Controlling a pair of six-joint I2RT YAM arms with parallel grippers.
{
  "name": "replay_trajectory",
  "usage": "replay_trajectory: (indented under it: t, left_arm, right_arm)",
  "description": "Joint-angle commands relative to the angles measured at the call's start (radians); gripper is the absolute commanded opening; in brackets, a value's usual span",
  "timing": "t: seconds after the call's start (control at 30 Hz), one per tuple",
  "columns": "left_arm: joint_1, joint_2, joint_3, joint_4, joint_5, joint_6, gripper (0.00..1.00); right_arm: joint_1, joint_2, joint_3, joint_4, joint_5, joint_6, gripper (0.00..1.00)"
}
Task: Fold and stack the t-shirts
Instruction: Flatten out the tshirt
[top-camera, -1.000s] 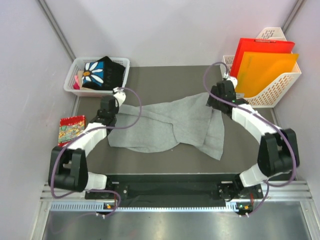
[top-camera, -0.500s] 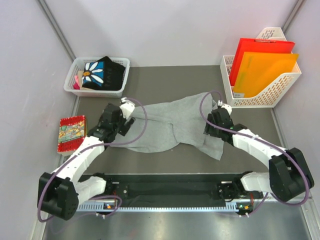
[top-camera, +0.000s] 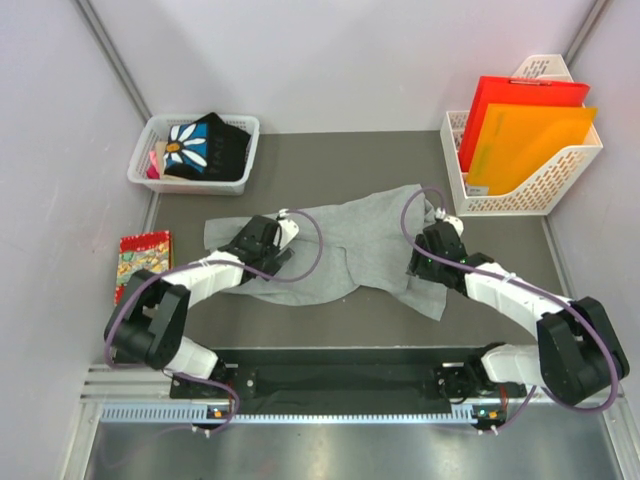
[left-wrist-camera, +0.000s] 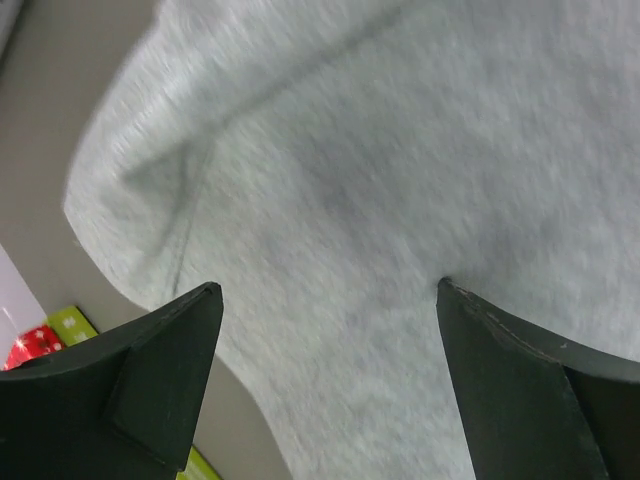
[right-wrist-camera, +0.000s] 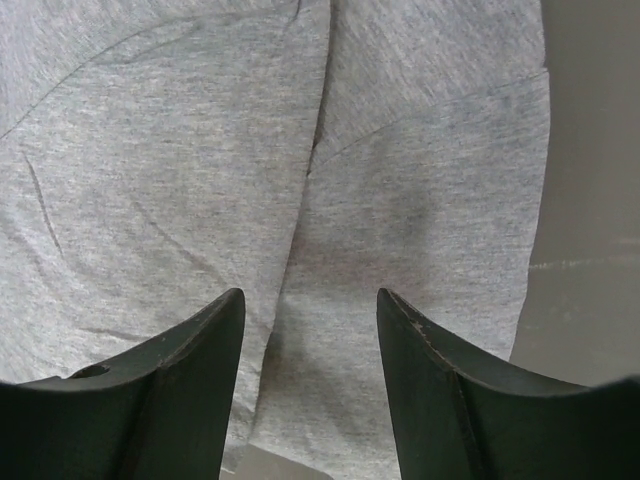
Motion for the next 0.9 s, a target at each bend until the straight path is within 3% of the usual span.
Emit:
replay_trajectory:
  t: [0.0, 0.33, 0.67, 0.73, 0.87]
  left_arm:
    - [0.004, 0.076, 0.027, 0.083, -0.036, -0.003, 0.92]
    - [0.004, 0.001, -0.071, 0.031, -0.028, 0.027, 0.91]
    - [0.004, -0.267, -0.200, -0.170, 0.036, 0.060, 0.90]
    - [0.004, -0.296, -0.211, -0.188, 0.039, 0.063, 0.90]
    - [0.004, -0.341, -0.237, -0.211, 0.024, 0.069, 0.90]
  right_arm:
    - [0.008, 0.025, 0.001, 0.034, -0.019, 0.015, 0.55]
    - [0.026, 0.069, -0.035, 0.000, -0.073, 0.034, 0.41]
    - [0.081, -0.027, -0.156, -0.045, -0.104, 0.087, 0.40]
    - [0.101, -0.055, -0.161, -0.046, -0.101, 0.077, 0.35]
    - [0.155, -0.110, -0.124, -0.142, -0.088, 0.115, 0.33]
